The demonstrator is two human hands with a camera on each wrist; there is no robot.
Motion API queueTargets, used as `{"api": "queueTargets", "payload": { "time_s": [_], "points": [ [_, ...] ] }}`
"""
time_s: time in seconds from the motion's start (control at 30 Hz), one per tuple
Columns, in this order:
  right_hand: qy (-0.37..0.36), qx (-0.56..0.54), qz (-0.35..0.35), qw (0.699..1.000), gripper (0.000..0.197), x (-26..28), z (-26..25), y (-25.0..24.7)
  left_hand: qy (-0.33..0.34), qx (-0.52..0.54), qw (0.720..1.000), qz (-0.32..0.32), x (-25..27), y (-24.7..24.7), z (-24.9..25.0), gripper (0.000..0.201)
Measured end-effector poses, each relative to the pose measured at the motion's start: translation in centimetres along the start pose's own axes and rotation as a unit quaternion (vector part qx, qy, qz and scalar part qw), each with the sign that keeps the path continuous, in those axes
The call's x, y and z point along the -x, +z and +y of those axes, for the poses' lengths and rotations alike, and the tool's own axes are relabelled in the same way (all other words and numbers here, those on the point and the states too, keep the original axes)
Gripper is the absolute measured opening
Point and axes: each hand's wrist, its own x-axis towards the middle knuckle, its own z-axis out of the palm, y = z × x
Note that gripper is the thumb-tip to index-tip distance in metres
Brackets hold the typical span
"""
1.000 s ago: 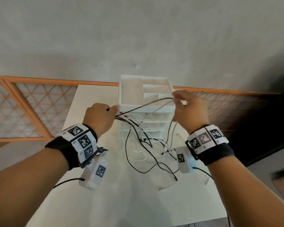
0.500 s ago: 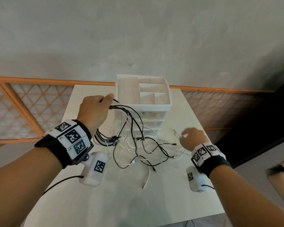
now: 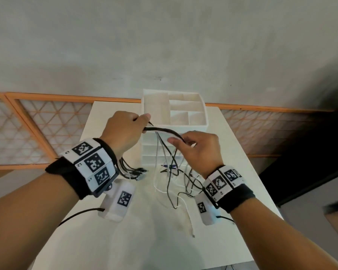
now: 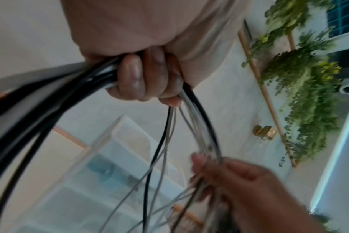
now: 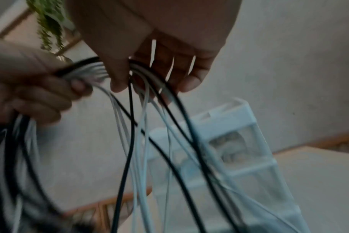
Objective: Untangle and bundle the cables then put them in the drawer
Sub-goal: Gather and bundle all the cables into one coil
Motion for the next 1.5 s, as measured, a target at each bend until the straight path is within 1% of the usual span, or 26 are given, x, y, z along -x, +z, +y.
{"api": "queueTargets", "payload": {
  "time_s": [0.07, 0.13, 0.2, 0.27, 0.3, 0.37, 0.43, 0.47, 0.53, 0.6, 0.7, 0.8, 0.83, 0.87, 0.9, 0.97, 1.0, 1.03, 1.07, 1.1, 1.17, 1.23, 1.3, 1.37, 1.43, 1.5],
  "points": [
    [-0.055, -0.035, 0.046, 0.997, 0.032, -0.6, -1.4, -1.1, -0.029, -0.006, 0.999, -0.016, -0.1, 0.3, -0.7, 0.051],
    [-0.086, -0.079, 0.045, 0.992, 0.021, -1.1, -3.1, -2.0, -0.043, -0.013, 0.999, -0.026, -0.3, 0.5, -1.0, 0.05],
    [-0.028, -0.138, -0.055, 0.988, 0.021, -1.3, -3.3, -2.7, -0.041, -0.004, 0.999, -0.013, -0.7, 0.4, -1.0, 0.055],
    [0.06, -0.14, -0.232, 0.961, 0.02, -1.0, -1.7, -2.5, -0.022, 0.013, 0.999, 0.018, -1.1, -0.1, -0.8, 0.059],
    [0.084, -0.063, -0.307, 0.946, 0.02, -0.5, -0.1, -2.0, -0.006, 0.025, 0.999, 0.032, -1.2, -0.4, -0.5, 0.058],
    [0.115, 0.156, -0.386, 0.902, 0.025, 1.1, 3.4, -0.6, 0.015, 0.065, 0.996, 0.055, -1.7, -1.2, 0.4, 0.054],
    [0.17, 0.287, -0.408, 0.85, 0.028, 2.7, 7.2, 0.0, 0.02, 0.098, 0.992, 0.073, -2.2, -2.1, 1.1, 0.053],
    [0.197, 0.314, -0.4, 0.838, 0.032, 3.2, 8.8, 0.0, 0.024, 0.097, 0.992, 0.074, -2.3, -2.5, 1.2, 0.053],
    [0.23, 0.341, -0.341, 0.845, 0.044, 3.0, 10.9, -1.0, 0.029, 0.076, 0.995, 0.056, -2.5, -2.7, 0.9, 0.056],
    [0.255, 0.323, -0.232, 0.881, 0.048, 1.5, 11.2, -2.8, 0.019, 0.057, 0.997, 0.041, -2.3, -2.4, 0.2, 0.06],
    [0.251, 0.25, -0.041, 0.934, 0.024, -1.2, 10.7, -5.8, -0.01, 0.041, 0.998, 0.044, -2.0, -1.4, -0.8, 0.054],
    [0.194, 0.22, 0.112, 0.95, 0.018, -2.0, 10.3, -7.4, -0.021, 0.049, 0.997, 0.058, -1.9, -1.0, -1.0, 0.052],
    [0.176, 0.226, 0.107, 0.952, 0.015, -1.8, 10.3, -7.1, -0.018, 0.06, 0.996, 0.059, -1.9, -0.9, -0.9, 0.052],
    [0.179, 0.24, 0.054, 0.953, 0.017, -1.4, 10.5, -6.6, -0.014, 0.076, 0.995, 0.058, -1.9, -1.0, -0.8, 0.052],
    [0.208, 0.256, -0.039, 0.943, 0.03, -0.8, 10.8, -5.8, -0.009, 0.092, 0.994, 0.057, -1.8, -1.0, -0.7, 0.051],
    [0.265, 0.293, -0.246, 0.885, 0.075, 0.5, 11.0, -4.5, 0.005, 0.116, 0.992, 0.045, -1.7, -0.9, -0.2, 0.052],
    [0.259, 0.296, -0.289, 0.873, 0.09, 0.8, 10.8, -4.1, 0.014, 0.116, 0.993, 0.036, -1.6, -0.8, -0.1, 0.054],
    [0.23, 0.266, -0.29, 0.89, 0.095, 0.8, 9.9, -3.8, 0.024, 0.109, 0.993, 0.026, -1.5, -0.6, 0.0, 0.055],
    [0.191, 0.203, -0.264, 0.923, 0.091, 0.6, 8.5, -3.6, 0.034, 0.1, 0.994, 0.016, -1.3, -0.3, 0.2, 0.055],
    [0.143, 0.12, -0.224, 0.957, 0.08, 0.2, 6.9, -3.3, 0.042, 0.091, 0.995, 0.005, -1.0, 0.1, 0.3, 0.055],
    [0.036, -0.008, -0.147, 0.989, 0.055, -0.7, 2.8, -2.5, 0.054, 0.074, 0.996, -0.018, -0.5, 1.1, 0.7, 0.055],
    [-0.039, -0.062, -0.12, 0.99, 0.032, -1.5, 0.1, -1.3, 0.066, 0.061, 0.995, -0.037, 0.0, 1.8, 1.0, 0.055],
    [-0.026, -0.114, -0.147, 0.982, 0.017, -1.7, -0.9, -0.4, 0.077, 0.047, 0.995, -0.051, 0.3, 2.0, 0.9, 0.054],
    [0.017, -0.15, -0.183, 0.971, 0.012, -1.5, -0.7, -0.5, 0.086, 0.018, 0.995, -0.054, 0.4, 1.7, 0.4, 0.054],
    [0.031, -0.112, -0.231, 0.966, 0.006, -1.2, -0.1, -1.0, 0.088, -0.004, 0.995, -0.035, 0.5, 1.3, -0.1, 0.055],
    [0.016, -0.003, -0.29, 0.957, 0.01, -0.6, 0.9, -1.0, 0.077, 0.001, 0.997, -0.002, 0.2, 0.8, -0.4, 0.055]
  ]
}}
